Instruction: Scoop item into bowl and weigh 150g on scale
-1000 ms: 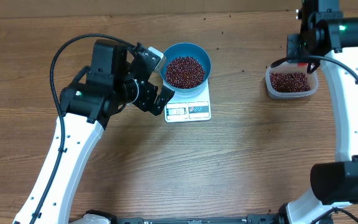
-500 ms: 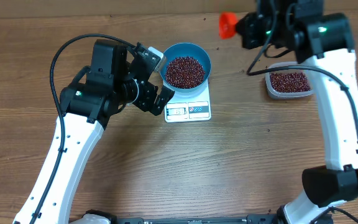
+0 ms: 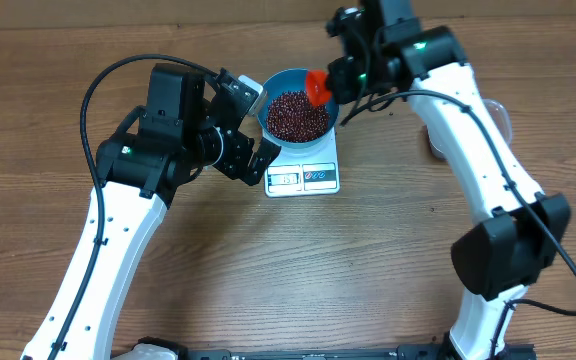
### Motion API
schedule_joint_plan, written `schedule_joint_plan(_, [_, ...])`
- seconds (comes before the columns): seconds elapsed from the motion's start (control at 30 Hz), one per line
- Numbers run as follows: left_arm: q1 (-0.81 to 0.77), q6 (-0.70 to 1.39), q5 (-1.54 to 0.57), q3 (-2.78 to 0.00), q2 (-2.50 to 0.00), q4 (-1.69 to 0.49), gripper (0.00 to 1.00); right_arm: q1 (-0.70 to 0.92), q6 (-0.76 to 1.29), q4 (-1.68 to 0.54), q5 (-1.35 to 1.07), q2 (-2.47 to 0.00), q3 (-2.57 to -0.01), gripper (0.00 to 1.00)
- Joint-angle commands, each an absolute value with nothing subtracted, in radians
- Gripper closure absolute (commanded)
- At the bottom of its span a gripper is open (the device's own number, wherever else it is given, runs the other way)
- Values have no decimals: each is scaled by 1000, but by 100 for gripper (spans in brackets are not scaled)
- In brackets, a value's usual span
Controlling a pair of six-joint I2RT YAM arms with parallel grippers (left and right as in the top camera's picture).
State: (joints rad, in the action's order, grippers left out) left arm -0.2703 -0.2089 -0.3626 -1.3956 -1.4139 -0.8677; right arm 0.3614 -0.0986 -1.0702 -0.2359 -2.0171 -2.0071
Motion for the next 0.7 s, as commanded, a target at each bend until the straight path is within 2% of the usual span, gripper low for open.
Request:
schedule_joint_plan(0.0, [-269,-194,-355,-1418,-1407,-863,0,397,-102,-1056,-154,-2049,-2009,96])
schedule_joint_plan(0.2, [-269,-194,-355,-1418,-1407,-863,0,437,-102,-1014,-52,-2104,-2009,96])
schedule_joint_plan(0.67, [-269,-194,-355,-1418,-1407,-863,0,439,-102,-976,-20,-2167,-2008,96])
